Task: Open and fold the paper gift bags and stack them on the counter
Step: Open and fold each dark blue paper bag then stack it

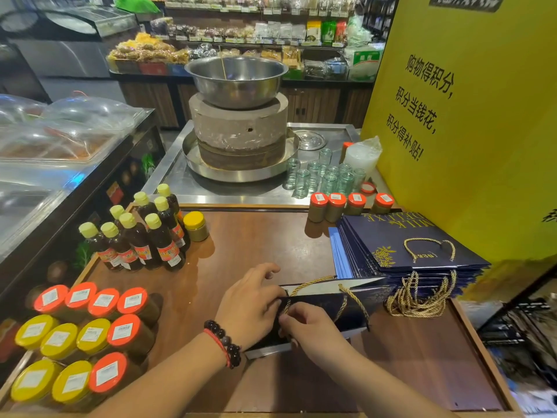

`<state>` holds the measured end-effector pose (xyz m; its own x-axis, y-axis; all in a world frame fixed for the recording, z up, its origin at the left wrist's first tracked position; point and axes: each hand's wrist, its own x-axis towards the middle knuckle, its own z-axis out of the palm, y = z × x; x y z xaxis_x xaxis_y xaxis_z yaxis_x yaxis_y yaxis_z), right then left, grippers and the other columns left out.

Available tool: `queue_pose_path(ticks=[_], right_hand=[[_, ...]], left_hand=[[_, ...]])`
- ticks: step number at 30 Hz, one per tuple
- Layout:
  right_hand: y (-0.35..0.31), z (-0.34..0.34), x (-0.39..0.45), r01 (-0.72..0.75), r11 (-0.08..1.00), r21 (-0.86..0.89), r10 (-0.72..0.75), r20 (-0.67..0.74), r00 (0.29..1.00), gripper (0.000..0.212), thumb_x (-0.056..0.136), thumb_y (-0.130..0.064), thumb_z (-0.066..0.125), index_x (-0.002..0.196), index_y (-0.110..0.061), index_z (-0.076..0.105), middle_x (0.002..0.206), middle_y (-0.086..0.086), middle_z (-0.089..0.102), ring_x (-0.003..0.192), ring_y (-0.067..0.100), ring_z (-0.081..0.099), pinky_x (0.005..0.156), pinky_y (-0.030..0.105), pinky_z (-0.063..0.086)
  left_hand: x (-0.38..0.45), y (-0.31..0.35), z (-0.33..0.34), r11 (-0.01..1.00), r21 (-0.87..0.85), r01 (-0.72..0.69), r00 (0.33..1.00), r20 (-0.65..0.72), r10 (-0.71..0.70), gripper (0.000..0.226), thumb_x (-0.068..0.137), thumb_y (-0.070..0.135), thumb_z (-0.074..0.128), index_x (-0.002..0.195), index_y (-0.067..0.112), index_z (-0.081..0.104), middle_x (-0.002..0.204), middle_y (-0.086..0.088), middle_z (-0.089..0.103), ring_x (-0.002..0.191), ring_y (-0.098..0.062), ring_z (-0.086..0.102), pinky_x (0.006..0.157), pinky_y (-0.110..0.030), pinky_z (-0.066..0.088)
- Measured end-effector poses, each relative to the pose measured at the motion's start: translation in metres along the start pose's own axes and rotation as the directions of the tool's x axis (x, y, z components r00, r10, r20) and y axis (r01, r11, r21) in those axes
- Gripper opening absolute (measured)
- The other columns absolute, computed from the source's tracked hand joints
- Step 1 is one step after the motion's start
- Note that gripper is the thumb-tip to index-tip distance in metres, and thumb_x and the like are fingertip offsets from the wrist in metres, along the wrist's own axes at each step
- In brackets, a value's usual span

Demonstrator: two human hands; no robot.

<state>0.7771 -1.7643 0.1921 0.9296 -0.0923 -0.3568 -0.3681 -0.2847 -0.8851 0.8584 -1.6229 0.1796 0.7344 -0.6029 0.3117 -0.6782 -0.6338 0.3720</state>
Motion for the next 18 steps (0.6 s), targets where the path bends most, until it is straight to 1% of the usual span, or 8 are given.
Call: queue_pose_path(ticks=[2,3,7,9,11,13,15,18], right_hand=[[0.003,0.0,0.0,0.015,0.998,-0.067,-0.014,0.01,1.0,0.015,0.098,-0.025,0.055,0.086,-0.025,0.065,0.079,-0.004,0.067,0.077,0.006,0.061,0.074,0.025,0.05],[0.005,0.0,-0.001,0.019,0.994,-0.108,-0.016,0.03,0.999,0.016,0.097,-0.025,0.055,0.085,-0.027,0.065,0.079,-0.005,0.066,0.078,0.004,0.061,0.075,0.023,0.049],[0.007,0.004,-0.007,0.062,0.965,-0.253,-0.028,0.137,0.99,0.011,0.096,-0.027,0.059,0.087,-0.031,0.065,0.083,-0.012,0.064,0.08,-0.001,0.058,0.07,0.013,0.042],[0.008,0.007,-0.011,0.109,0.948,-0.298,-0.058,0.177,0.983,0.009,0.094,-0.029,0.06,0.093,-0.026,0.069,0.087,-0.011,0.065,0.083,0.001,0.059,0.073,0.016,0.046],[0.008,0.01,-0.015,0.134,0.936,-0.326,-0.065,0.213,0.975,0.015,0.092,-0.029,0.062,0.097,-0.019,0.072,0.094,-0.003,0.069,0.09,0.008,0.061,0.083,0.025,0.052],[0.009,0.012,-0.017,0.165,0.921,-0.354,-0.068,0.27,0.961,0.02,0.091,-0.028,0.062,0.102,-0.015,0.073,0.1,0.004,0.07,0.097,0.014,0.063,0.091,0.033,0.051],[0.01,0.013,-0.02,0.19,0.912,-0.364,-0.07,0.32,0.945,0.022,0.09,-0.028,0.062,0.104,-0.014,0.072,0.101,0.004,0.07,0.097,0.014,0.063,0.093,0.033,0.051],[0.013,0.012,-0.022,0.179,0.916,-0.359,-0.051,0.339,0.939,0.023,0.088,-0.033,0.061,0.103,-0.019,0.071,0.098,0.001,0.07,0.094,0.012,0.064,0.092,0.035,0.052]], left_hand=[[-0.001,0.0,0.001,1.0,0.007,-0.001,1.0,-0.001,0.001,0.011,0.079,0.022,0.071,0.086,0.03,0.072,0.128,0.007,0.05,0.104,-0.01,0.056,0.072,-0.023,0.049],[-0.001,0.0,0.001,1.0,0.007,0.0,1.0,-0.001,0.0,0.01,0.079,0.023,0.07,0.086,0.03,0.072,0.129,0.007,0.05,0.105,-0.01,0.056,0.072,-0.022,0.049],[0.001,-0.001,0.0,1.0,0.015,-0.003,1.0,-0.012,0.003,0.01,0.079,0.022,0.071,0.084,0.03,0.072,0.126,0.006,0.052,0.105,-0.011,0.057,0.071,-0.021,0.047],[0.001,0.0,-0.001,1.0,0.014,-0.002,1.0,-0.013,0.002,0.01,0.078,0.021,0.073,0.083,0.029,0.071,0.125,0.005,0.054,0.104,-0.012,0.058,0.07,-0.024,0.049],[0.002,0.0,-0.001,1.0,0.019,0.003,1.0,-0.016,-0.003,0.011,0.076,0.02,0.074,0.081,0.029,0.071,0.123,0.004,0.055,0.101,-0.012,0.059,0.067,-0.022,0.047],[0.003,0.0,-0.001,1.0,0.018,0.008,1.0,-0.017,-0.008,0.011,0.076,0.019,0.074,0.08,0.029,0.071,0.122,0.004,0.055,0.099,-0.011,0.059,0.066,-0.02,0.044],[0.004,-0.001,0.0,1.0,0.013,0.001,1.0,-0.02,-0.001,0.012,0.074,0.017,0.076,0.077,0.028,0.07,0.121,0.004,0.055,0.098,-0.012,0.06,0.065,-0.02,0.043],[0.004,-0.001,0.001,1.0,0.012,-0.004,1.0,-0.026,0.004,0.013,0.074,0.016,0.076,0.075,0.027,0.069,0.122,0.004,0.055,0.1,-0.013,0.06,0.064,-0.02,0.046]])
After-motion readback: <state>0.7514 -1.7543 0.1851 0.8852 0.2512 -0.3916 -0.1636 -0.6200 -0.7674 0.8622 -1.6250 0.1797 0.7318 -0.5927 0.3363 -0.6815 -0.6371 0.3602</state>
